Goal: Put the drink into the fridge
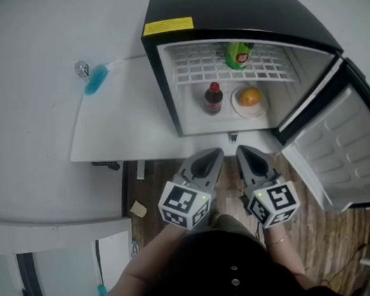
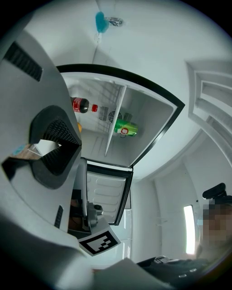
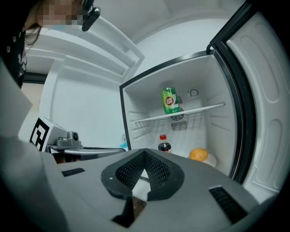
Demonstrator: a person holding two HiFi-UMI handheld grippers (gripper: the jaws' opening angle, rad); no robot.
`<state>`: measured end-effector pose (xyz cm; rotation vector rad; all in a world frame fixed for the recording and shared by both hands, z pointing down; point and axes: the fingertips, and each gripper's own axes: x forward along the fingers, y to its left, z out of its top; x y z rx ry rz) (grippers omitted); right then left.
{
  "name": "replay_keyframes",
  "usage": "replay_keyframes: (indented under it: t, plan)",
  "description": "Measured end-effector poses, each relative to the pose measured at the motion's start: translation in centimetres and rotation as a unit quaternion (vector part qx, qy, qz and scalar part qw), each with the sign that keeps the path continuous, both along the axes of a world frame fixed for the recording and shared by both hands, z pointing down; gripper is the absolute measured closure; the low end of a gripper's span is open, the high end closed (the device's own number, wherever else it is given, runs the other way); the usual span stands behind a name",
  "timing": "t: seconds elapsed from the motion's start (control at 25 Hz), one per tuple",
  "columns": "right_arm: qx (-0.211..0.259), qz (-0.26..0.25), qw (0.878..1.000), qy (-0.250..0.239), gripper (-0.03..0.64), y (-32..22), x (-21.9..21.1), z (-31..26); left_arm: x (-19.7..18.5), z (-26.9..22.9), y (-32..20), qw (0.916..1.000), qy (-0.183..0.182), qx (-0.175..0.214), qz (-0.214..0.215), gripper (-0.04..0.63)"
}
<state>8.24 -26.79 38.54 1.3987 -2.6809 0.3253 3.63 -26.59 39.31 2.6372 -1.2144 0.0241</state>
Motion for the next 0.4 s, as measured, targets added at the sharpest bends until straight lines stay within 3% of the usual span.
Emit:
replay_keyframes:
  t: [0.4]
  plan:
    - [-0.006,-0.012,1.000,0.008,0.615,-0.02,-0.33,0.24,0.27,-0.07,-0.22,1.0000,-0.003,0.001,0.005,0.589]
